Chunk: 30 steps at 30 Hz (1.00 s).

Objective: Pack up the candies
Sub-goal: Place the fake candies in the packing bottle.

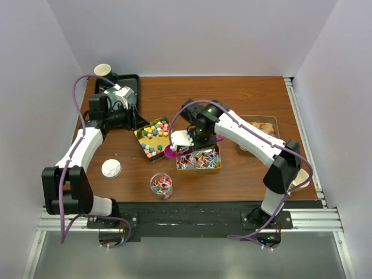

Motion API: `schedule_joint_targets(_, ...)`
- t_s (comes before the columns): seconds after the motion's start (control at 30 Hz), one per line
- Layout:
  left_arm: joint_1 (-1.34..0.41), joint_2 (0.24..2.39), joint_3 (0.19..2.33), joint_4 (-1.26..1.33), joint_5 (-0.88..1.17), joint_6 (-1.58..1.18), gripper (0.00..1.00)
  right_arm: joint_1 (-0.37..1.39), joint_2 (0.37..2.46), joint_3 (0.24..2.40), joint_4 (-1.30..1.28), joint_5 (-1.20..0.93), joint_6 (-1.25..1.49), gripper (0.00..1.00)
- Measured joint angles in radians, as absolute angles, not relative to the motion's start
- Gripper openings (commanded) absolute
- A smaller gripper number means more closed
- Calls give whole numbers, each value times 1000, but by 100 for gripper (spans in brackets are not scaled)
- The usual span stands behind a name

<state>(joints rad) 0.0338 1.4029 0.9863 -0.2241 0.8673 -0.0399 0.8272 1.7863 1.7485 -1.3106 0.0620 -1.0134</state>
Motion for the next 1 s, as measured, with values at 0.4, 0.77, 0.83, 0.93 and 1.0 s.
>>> schedule_joint_targets(0.4,110,1320,942,-216,783,-27,45,1059,1863,1793,-1339,304,-941,0)
schedule_joint_targets(0.77,110,1282,890,-163,776,-52,46,1215,1873,1717,-1338,543,-902,0)
schedule_joint_targets(0.83,110,1275,884,-158,776,-60,47,1228,1873,1702,-1338,581,-902,0)
schedule_joint_targets(0.93,110,1269,884,-146,774,-66,47,1246,1872,1693,-1335,633,-900,0)
schedule_joint_targets(1.0,110,1259,883,-139,772,-67,48,1263,1872,1691,-1334,667,-900,0)
